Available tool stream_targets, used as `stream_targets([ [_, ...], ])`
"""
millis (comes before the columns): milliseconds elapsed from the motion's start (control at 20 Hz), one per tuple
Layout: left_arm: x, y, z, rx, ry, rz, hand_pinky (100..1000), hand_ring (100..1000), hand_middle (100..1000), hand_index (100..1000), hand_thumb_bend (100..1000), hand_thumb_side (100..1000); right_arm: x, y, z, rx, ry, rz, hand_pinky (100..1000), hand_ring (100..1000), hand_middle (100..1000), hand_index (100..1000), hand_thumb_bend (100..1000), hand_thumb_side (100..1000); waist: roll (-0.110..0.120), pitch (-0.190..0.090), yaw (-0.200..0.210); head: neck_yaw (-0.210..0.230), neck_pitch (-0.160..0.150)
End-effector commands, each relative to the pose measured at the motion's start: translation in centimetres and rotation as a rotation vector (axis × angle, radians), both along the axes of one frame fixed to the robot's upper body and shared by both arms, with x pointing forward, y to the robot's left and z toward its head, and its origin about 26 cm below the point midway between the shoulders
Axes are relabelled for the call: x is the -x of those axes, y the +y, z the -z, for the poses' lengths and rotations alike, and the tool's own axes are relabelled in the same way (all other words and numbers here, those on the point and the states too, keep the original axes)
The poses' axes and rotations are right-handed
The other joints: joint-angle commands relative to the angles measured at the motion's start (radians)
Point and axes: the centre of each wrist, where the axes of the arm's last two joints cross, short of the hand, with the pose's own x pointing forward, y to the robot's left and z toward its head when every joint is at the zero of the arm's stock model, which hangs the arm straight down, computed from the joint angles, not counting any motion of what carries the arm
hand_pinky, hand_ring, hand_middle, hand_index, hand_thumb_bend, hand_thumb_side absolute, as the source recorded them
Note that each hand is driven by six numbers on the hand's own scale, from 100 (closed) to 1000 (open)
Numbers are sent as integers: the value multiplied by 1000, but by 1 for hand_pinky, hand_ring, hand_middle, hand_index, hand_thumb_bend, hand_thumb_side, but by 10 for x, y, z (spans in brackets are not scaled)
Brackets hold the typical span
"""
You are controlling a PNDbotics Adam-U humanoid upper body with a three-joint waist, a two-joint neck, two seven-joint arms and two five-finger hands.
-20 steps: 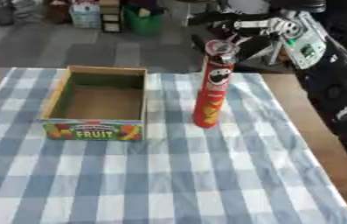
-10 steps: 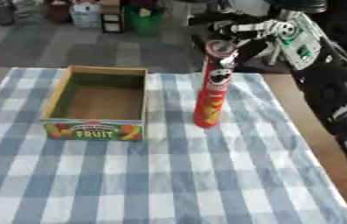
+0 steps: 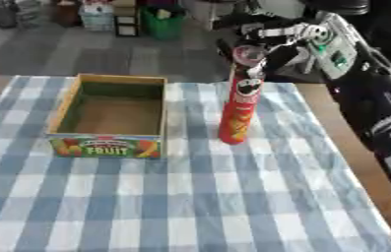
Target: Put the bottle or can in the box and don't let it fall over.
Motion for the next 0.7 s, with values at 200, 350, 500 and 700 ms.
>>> stream_targets([
  [200, -1, 0, -8, -5, -28, 8, 689, 529, 520, 694, 315, 469, 2, -2, -18, 49, -62, 25, 688, 728, 829, 946, 272, 372, 1, -5, 2, -5, -10],
  [350, -1, 0, -8, -5, -28, 8, 689, 527, 520, 694, 315, 469, 3, -2, -19, 70, -69, 28, 642, 704, 822, 938, 262, 368, 0, -5, 2, -6, -11],
  [500, -1, 0, -8, -5, -27, 7, 689, 525, 519, 694, 315, 470, 3, -2, -19, 74, -79, 27, 568, 657, 808, 926, 233, 353, 0, -6, 3, -6, -12],
  [700, -1, 0, -8, -4, -27, 5, 689, 524, 517, 694, 314, 470, 6, -5, -21, 71, -112, 32, 498, 595, 773, 894, 166, 325, 0, -6, 4, -7, -13],
])
